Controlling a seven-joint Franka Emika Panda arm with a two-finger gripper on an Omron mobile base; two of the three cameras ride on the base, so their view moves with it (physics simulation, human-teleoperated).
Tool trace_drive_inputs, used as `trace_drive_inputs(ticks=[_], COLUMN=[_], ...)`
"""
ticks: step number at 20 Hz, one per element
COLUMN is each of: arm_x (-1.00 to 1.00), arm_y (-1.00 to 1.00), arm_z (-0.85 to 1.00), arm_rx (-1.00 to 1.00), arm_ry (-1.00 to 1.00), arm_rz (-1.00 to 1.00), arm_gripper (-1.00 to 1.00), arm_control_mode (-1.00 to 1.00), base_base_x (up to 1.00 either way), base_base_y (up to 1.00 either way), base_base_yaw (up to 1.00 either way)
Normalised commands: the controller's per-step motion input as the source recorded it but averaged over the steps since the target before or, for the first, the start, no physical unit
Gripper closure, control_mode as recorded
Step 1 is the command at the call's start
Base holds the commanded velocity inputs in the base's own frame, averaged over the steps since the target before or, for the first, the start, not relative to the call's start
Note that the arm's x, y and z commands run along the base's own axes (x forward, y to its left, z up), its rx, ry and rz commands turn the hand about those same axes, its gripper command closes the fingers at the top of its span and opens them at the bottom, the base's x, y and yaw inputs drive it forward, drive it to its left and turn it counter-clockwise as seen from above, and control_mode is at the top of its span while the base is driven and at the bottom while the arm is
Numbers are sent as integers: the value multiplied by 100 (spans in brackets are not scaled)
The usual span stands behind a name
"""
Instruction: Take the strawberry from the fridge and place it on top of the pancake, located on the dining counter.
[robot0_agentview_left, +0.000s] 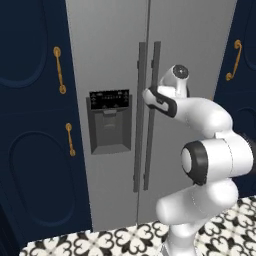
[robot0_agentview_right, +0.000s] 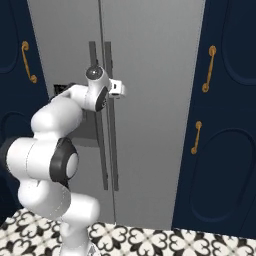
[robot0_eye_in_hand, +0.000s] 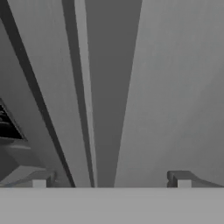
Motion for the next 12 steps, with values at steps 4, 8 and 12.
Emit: trace_drive_inputs(ticks=[4, 8, 12], arm_x=[59, 57, 46], arm_y=[0, 0, 0], arm_z=[0, -2, -1], arm_rx=[7, 0, 0], arm_ry=[0, -3, -13], arm_rz=[0, 0, 0], arm_gripper=[-100, -100, -100], arm_control_mode=[-100, -100, -100], base_base_x=[0, 0, 0], base_base_y=[0, 0, 0], base_base_yaw=[0, 0, 0])
